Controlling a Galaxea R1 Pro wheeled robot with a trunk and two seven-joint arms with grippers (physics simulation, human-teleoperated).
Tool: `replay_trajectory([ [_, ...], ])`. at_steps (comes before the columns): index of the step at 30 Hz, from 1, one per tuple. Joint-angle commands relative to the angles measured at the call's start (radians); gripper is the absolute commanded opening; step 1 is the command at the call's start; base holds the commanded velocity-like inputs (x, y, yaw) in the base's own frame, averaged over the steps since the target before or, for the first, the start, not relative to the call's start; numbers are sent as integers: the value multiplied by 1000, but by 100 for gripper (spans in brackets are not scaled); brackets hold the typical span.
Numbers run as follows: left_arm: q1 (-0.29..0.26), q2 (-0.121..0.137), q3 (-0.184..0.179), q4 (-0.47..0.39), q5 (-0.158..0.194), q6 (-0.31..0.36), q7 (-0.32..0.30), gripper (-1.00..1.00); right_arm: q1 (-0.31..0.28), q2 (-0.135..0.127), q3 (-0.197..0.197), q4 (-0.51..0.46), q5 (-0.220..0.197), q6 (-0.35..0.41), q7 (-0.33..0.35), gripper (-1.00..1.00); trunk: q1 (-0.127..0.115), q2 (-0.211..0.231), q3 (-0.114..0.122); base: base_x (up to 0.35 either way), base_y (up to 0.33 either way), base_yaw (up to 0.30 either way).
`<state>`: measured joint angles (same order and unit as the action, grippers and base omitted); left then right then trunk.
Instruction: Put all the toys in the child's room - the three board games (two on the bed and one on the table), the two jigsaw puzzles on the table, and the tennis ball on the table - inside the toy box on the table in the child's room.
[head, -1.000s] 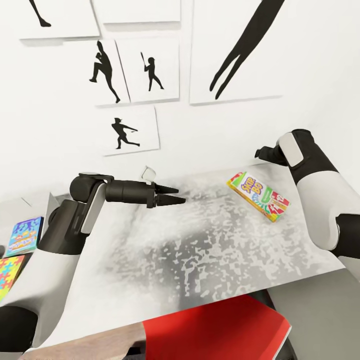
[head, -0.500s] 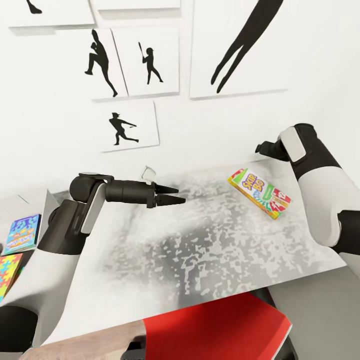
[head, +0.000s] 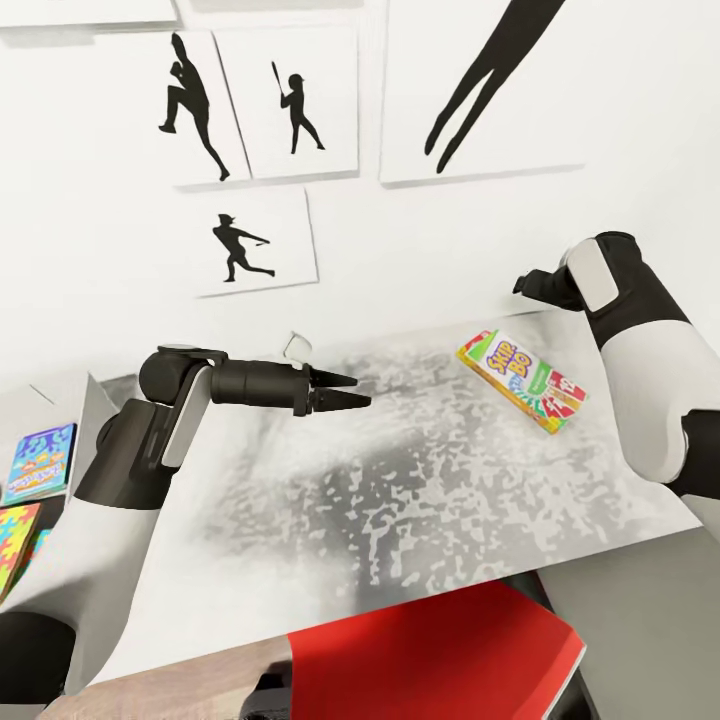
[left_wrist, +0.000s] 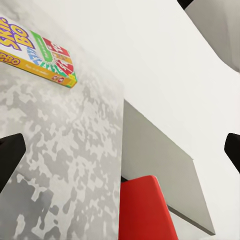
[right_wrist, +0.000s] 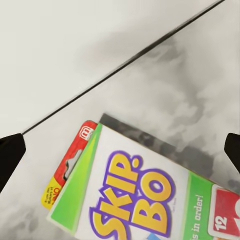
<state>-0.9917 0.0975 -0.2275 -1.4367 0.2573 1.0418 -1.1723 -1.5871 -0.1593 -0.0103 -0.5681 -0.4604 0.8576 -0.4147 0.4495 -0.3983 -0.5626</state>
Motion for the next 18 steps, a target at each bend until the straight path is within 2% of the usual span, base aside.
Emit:
replay_trajectory([
  [1,-1,1,-1,0,2,5,-1,100,-1,0,-1,0,-9,1,-9,100,0,-2,-3,0,0,0],
  [18,-16,-1,-1,-7,7,5,-1,100,-2,-2,0,2,2,-2,-9,100,0,-2,-31,0,0,0],
])
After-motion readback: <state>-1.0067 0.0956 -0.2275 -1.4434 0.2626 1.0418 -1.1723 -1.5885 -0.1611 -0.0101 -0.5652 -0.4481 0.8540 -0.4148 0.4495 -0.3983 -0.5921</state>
